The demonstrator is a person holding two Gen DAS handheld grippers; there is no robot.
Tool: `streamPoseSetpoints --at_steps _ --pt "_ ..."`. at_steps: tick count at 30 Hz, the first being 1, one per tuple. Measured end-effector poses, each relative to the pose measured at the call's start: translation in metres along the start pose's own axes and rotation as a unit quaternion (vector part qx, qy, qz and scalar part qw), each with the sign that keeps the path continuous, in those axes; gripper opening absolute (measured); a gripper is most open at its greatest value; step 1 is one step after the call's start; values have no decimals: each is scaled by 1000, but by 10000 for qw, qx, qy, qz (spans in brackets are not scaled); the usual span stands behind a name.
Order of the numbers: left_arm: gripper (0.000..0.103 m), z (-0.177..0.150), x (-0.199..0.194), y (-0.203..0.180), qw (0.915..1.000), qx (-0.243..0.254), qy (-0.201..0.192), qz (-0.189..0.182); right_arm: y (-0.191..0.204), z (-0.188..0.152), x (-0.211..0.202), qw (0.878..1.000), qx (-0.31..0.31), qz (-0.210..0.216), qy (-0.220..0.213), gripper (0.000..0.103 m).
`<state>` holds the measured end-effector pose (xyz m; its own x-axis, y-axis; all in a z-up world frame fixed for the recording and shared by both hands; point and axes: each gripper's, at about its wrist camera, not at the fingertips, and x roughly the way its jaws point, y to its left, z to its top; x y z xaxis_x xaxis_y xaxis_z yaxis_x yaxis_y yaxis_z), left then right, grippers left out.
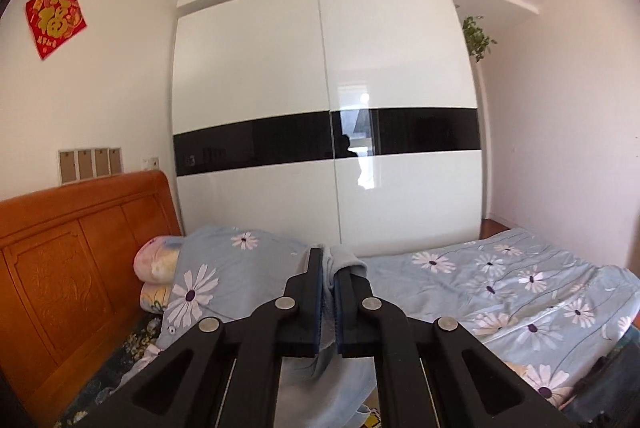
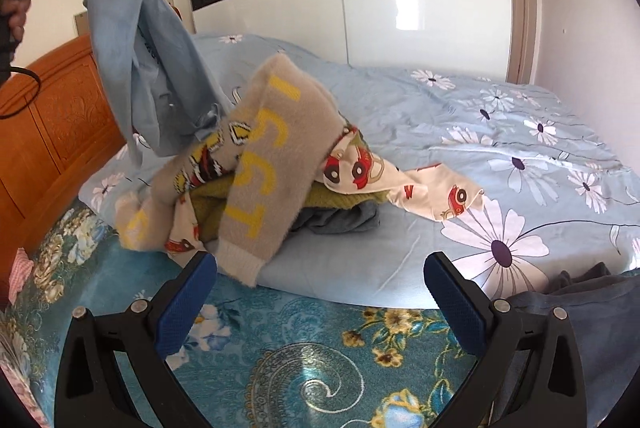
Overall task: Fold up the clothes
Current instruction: 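Grasp the light blue shirt with the left gripper and pull it off the heap, then drop the light blue shirt onto the teal rug with the left gripper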
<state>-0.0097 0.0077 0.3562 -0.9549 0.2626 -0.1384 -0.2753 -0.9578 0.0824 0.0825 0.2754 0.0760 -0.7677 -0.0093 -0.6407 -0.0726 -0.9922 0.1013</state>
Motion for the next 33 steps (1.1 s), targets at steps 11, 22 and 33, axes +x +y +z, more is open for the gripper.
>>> streamPoseSetpoints --at_steps 11,22,33 --pt "5 0 -146 -34 9918 108 -337 -1228 5 -13 -99 9981 190 192 -545 103" --pt "6 -301 -111 29 9463 -907 3100 -130 5 -76 -103 9988 400 246 171 103" --pt "34 -444 -172 58 8625 -2174 4558 328 67 -160 -36 9831 11 721 1681 102"
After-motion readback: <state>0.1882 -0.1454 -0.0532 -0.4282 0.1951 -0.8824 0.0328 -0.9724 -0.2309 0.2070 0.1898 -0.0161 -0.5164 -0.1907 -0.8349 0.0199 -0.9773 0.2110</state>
